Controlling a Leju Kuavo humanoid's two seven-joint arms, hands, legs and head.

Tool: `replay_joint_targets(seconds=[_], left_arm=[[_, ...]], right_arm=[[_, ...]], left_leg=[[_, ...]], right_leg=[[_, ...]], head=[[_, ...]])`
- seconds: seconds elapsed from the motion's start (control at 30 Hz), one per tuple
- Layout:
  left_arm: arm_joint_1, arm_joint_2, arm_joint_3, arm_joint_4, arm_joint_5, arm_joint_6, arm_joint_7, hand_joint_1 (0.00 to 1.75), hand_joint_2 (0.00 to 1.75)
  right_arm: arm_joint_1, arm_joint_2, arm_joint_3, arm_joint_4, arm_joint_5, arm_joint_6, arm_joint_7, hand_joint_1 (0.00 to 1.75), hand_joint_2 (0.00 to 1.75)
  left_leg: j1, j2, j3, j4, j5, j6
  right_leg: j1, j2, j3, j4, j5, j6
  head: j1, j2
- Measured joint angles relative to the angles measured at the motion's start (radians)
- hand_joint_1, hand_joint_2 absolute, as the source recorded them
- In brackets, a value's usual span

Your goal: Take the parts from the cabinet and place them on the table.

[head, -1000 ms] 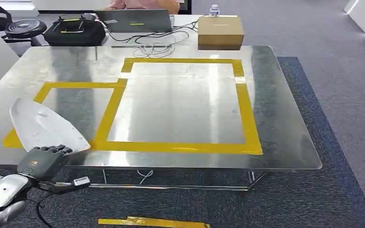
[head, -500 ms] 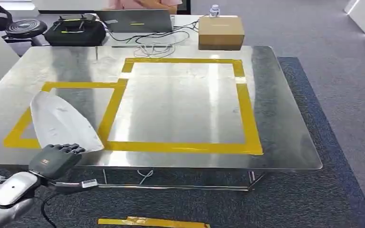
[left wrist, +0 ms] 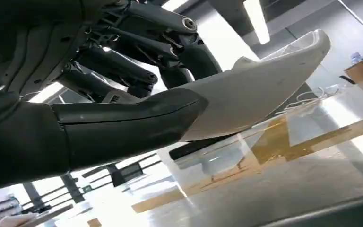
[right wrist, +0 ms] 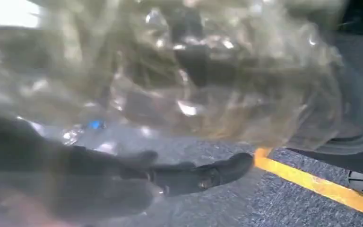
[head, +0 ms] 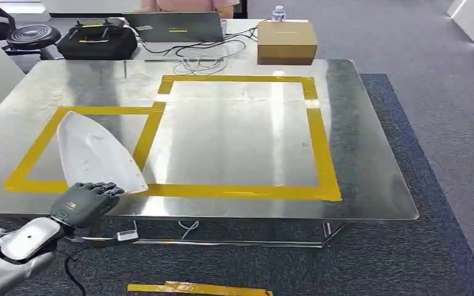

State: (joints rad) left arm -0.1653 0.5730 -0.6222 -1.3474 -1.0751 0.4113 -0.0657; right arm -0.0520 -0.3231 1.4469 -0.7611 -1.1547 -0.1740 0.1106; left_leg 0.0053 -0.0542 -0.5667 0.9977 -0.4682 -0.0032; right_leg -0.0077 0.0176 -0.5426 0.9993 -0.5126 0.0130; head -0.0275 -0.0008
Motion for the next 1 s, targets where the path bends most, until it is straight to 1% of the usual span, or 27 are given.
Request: replay_joint_targets(seconds=[0.2, 0.6, 0.63, 0.8, 0.83, 1.0], left_arm=[[0.004, 0.012, 0.002, 0.012, 0.030, -0.035, 0.032, 1.75, 1.75], [0.024, 0.025, 0.009, 0.024, 0.034, -0.050, 0.037, 1.75, 1.75], [0.027, 0.025, 0.010, 0.025, 0.035, -0.051, 0.037, 0.00, 1.75], [0.032, 0.025, 0.016, 0.029, 0.037, -0.050, 0.038, 0.00, 1.75], [0.033, 0.025, 0.016, 0.030, 0.040, -0.051, 0.038, 0.00, 0.00], [0.036, 0.025, 0.032, 0.030, 0.047, -0.053, 0.038, 0.00, 0.00]], right_arm=[[0.003, 0.001, 0.000, 0.004, -0.006, -0.001, 0.000, 0.00, 0.00], [0.005, 0.002, 0.000, 0.004, -0.009, -0.003, 0.000, 0.00, 0.00], [0.005, 0.002, 0.000, 0.004, -0.009, -0.003, 0.000, 0.00, 0.00], [0.004, 0.002, 0.000, 0.004, -0.009, -0.004, 0.000, 0.00, 0.00], [0.004, 0.002, 0.000, 0.004, -0.009, -0.005, 0.000, 0.00, 0.00], [0.004, 0.002, 0.000, 0.004, -0.009, -0.011, 0.000, 0.00, 0.00]], left_leg=[[0.000, 0.000, 0.000, 0.000, 0.000, 0.000], [0.000, 0.000, 0.000, 0.000, 0.000, 0.000], [0.000, 0.000, 0.000, 0.000, 0.000, 0.000], [-0.001, 0.000, 0.000, 0.000, 0.000, 0.000], [-0.001, 0.000, 0.000, 0.000, 0.000, 0.000], [-0.001, 0.000, 0.000, 0.000, 0.000, 0.000]], right_leg=[[0.000, 0.000, 0.000, 0.000, 0.000, 0.000], [0.000, 0.000, 0.000, 0.000, 0.000, 0.000], [0.000, 0.000, 0.000, 0.000, 0.000, 0.000], [-0.001, 0.000, 0.000, 0.000, 0.000, 0.000], [-0.001, 0.000, 0.000, 0.000, 0.000, 0.000], [-0.001, -0.001, 0.001, 0.000, 0.000, 0.000]], head=[[0.000, 0.000], [0.000, 0.000], [0.000, 0.000], [0.000, 0.000], [0.000, 0.000], [0.000, 0.000]])
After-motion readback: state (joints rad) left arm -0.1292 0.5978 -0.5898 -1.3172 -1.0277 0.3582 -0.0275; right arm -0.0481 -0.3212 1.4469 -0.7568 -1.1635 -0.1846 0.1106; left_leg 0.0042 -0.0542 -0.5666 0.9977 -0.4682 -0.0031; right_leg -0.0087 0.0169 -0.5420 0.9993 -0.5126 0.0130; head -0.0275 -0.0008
